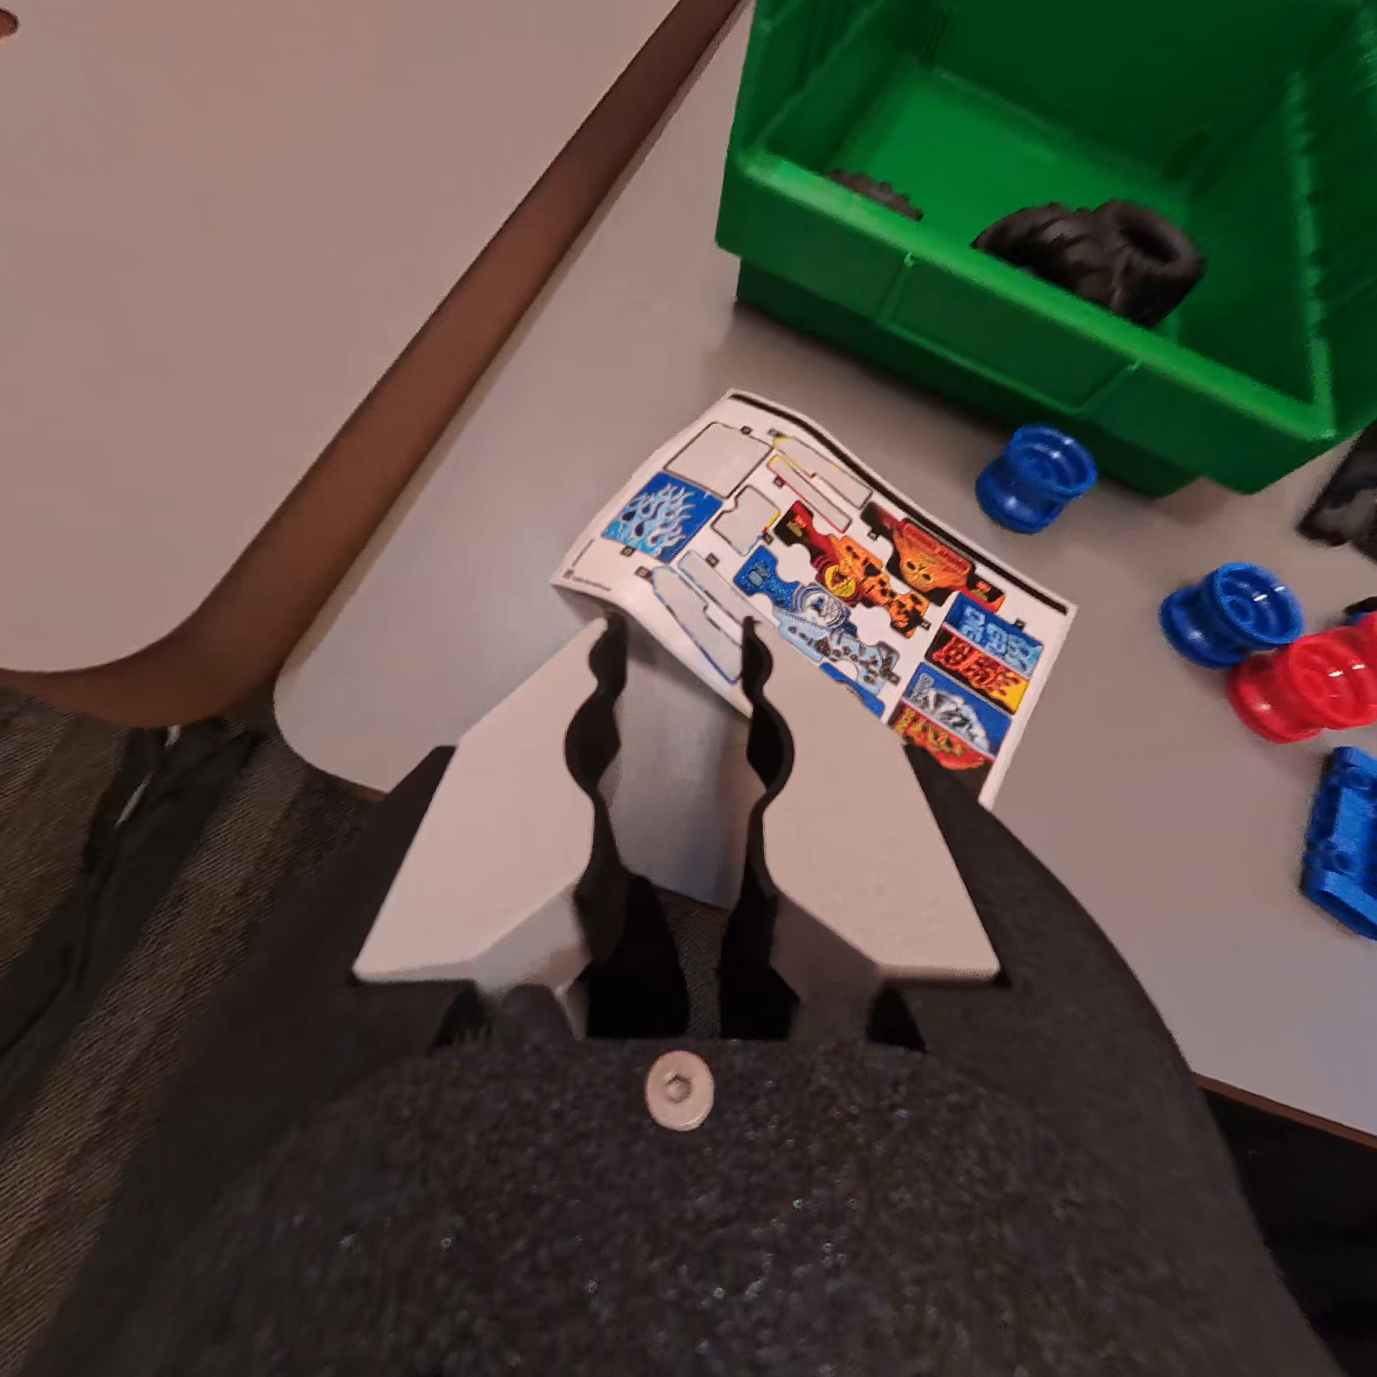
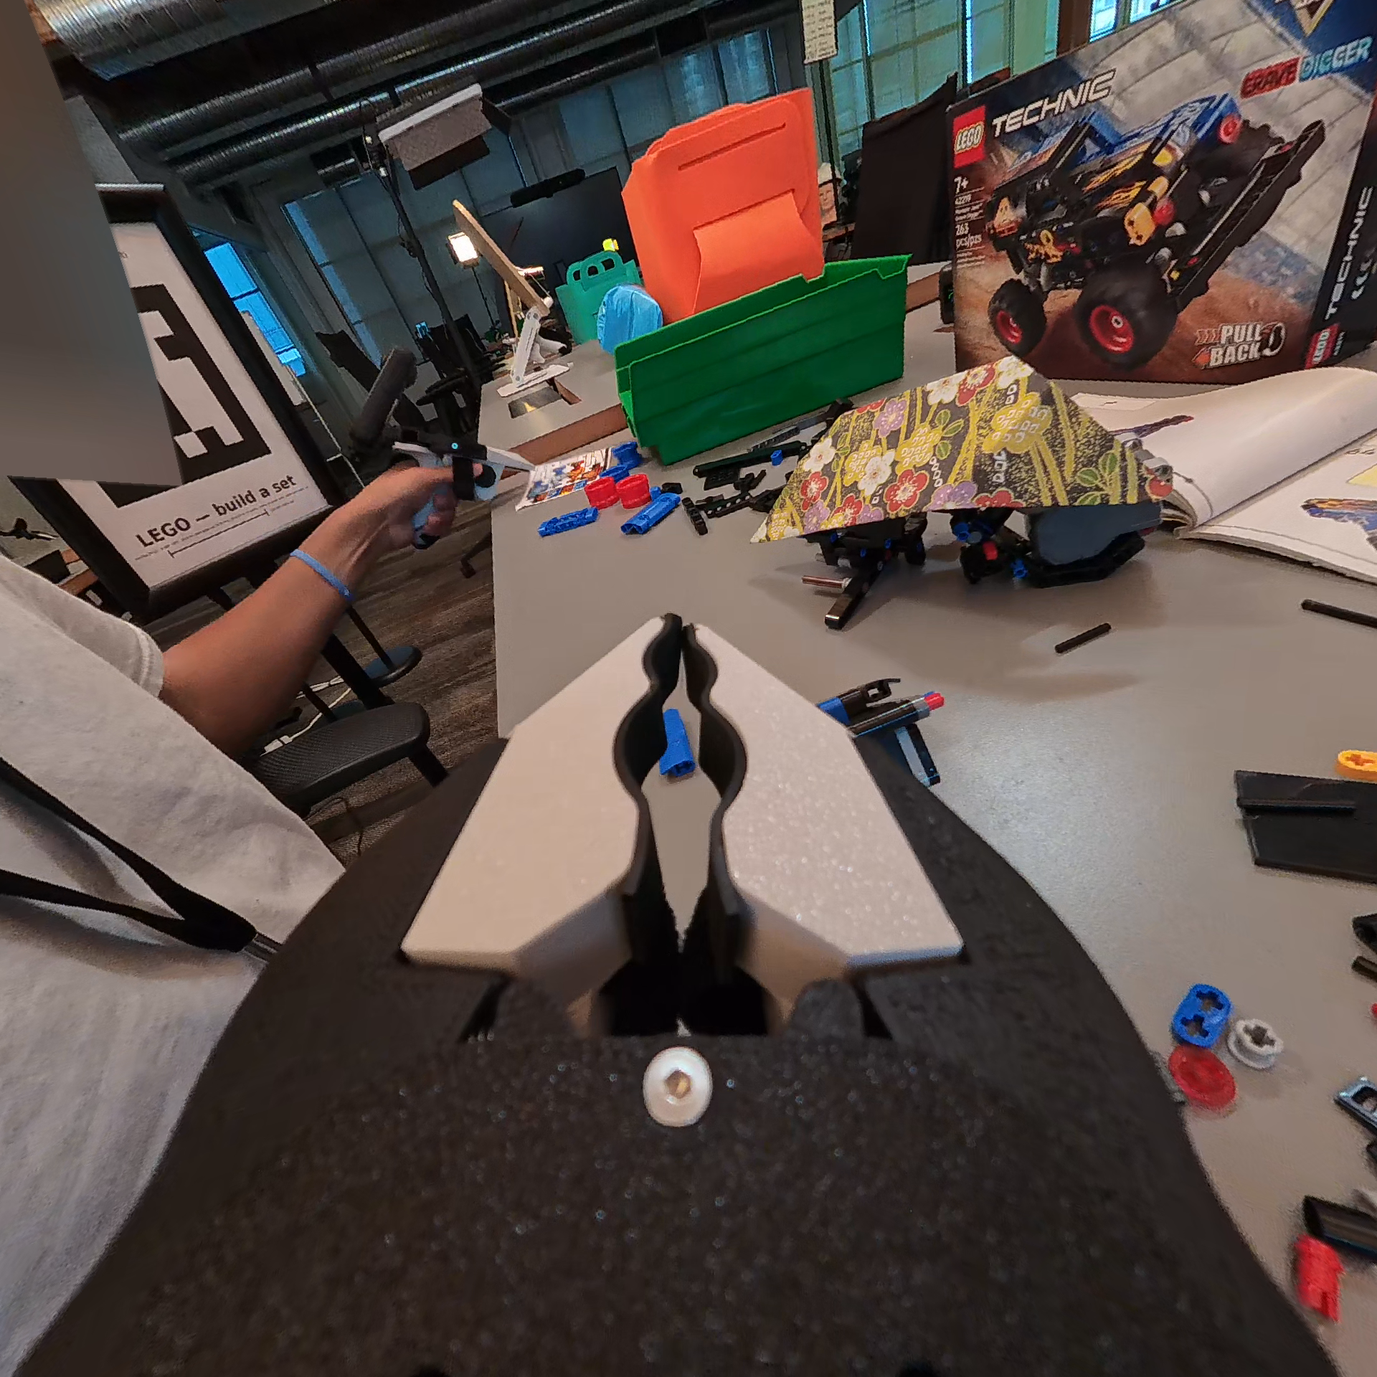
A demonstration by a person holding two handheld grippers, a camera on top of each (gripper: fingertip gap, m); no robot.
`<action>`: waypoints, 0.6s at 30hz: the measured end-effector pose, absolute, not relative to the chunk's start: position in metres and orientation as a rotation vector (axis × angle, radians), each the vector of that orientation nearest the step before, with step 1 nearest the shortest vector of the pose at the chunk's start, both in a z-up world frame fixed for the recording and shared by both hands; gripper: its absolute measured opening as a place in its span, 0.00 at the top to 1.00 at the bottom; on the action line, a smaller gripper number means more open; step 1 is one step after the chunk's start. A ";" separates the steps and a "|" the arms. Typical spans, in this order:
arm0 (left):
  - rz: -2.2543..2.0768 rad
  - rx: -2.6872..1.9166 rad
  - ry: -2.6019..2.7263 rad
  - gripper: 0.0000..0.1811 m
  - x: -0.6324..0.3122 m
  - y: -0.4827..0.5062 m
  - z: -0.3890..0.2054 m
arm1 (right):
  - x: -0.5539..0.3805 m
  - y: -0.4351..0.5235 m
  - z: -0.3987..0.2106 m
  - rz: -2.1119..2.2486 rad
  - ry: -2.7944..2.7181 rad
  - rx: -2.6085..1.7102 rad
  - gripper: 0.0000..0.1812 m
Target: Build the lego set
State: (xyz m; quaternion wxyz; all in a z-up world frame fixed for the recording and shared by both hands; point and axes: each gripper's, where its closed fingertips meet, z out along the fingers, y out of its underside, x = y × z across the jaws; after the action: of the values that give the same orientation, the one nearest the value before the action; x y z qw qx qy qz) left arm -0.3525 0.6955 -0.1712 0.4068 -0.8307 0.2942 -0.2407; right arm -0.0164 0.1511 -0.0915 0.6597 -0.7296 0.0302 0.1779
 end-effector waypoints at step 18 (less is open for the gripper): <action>-0.929 -1.315 1.990 0.80 -0.145 0.331 -0.133 | -0.017 0.154 -0.095 0.329 0.048 -1.684 1.00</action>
State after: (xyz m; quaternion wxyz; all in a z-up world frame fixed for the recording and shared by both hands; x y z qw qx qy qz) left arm -0.1448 0.3308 -0.1333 0.2868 -0.4923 0.7447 -0.3476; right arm -0.0175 0.1539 -0.0951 0.6536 -0.7425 0.0211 0.1451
